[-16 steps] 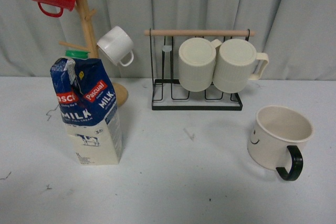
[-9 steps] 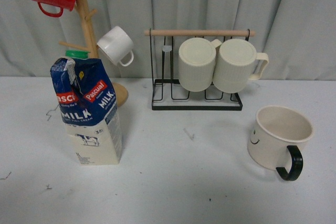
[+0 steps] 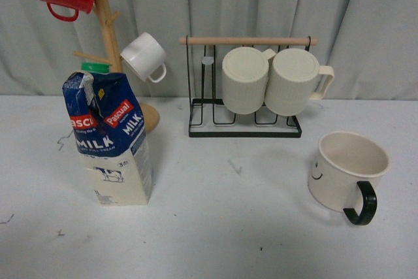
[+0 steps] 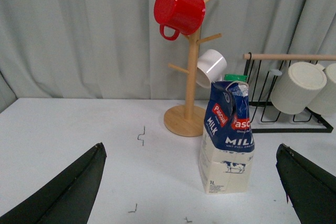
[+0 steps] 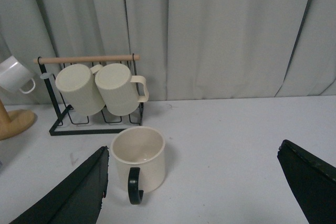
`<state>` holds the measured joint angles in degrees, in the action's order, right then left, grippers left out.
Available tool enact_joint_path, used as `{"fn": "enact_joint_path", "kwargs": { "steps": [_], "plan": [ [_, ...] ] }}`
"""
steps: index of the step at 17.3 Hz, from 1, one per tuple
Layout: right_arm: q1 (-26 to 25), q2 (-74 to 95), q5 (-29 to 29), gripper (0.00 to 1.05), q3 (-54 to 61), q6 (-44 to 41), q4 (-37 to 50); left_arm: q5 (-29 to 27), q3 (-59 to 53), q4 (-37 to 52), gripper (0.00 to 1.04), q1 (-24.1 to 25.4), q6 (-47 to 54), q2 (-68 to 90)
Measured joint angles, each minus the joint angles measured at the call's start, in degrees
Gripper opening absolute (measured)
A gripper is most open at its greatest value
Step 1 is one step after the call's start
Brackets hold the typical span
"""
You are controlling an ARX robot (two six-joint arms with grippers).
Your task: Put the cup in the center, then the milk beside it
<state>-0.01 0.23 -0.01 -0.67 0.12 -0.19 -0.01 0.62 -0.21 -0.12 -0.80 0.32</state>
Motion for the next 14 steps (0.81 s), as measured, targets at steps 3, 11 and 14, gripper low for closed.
{"fn": "enact_joint_path", "kwargs": {
  "steps": [3, 11, 14],
  "plan": [
    [-2.73, 2.73, -6.45, 0.98, -0.61, -0.76, -0.48, -0.07, 0.0, 0.0, 0.98, 0.0, 0.0, 0.0],
    [-6.75, 78.34, -3.58, 0.98, -28.02, 6.4, 38.56, 0.0, 0.0, 0.0, 0.98, 0.0, 0.0, 0.0],
    [-2.84, 95.23, 0.98, 0.98, -36.63, 10.49, 30.03, 0.02, 0.0, 0.0, 0.98, 0.0, 0.0, 0.0]
  ]
}}
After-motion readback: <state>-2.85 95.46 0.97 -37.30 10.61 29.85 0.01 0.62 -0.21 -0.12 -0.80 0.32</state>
